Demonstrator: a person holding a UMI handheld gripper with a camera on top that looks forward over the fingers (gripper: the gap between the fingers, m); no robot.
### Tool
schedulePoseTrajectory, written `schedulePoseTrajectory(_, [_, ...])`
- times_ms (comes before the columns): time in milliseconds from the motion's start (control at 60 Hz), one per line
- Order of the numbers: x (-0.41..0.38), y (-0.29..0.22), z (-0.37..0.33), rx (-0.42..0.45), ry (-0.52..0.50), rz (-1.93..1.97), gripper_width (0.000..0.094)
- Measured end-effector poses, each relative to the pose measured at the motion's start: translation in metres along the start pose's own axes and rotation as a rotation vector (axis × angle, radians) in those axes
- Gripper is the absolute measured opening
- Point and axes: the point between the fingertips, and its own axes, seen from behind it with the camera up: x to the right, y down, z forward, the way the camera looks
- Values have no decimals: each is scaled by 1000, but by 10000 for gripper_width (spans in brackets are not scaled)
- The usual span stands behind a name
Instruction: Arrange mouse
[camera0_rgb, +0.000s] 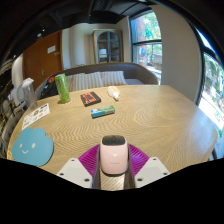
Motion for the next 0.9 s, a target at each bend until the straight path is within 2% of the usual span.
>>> schedulePoseTrajectory(50, [-2,-12,-14,49,18,18,393])
schedulePoseTrajectory(117, [-12,-53,-54,194,64,1,387])
schedulePoseTrajectory(217, [-83,-104,-114,356,-21,70,384])
schedulePoseTrajectory(300, [-145,-117,-136,399,-60,60,384])
schedulePoseTrajectory(383, [-210,-108,-124,360,-122,19,383])
schedulePoseTrajectory(450, [-261,-67,-111,306,-148,-12,383])
schedulePoseTrajectory(483, [-271,-67,-104,275,-155,-33,383])
schedulePoseTrajectory(567, [-299,-25,-74,188,-151,-76,385])
schedulePoseTrajectory(733, [-324,26,-42,44,-132,-102,389])
schedulePoseTrajectory(850, [-332,45,-35,7,-143,-120,416])
schedulePoseTrajectory(900, [-331,43,-32,31,-133,-155,432])
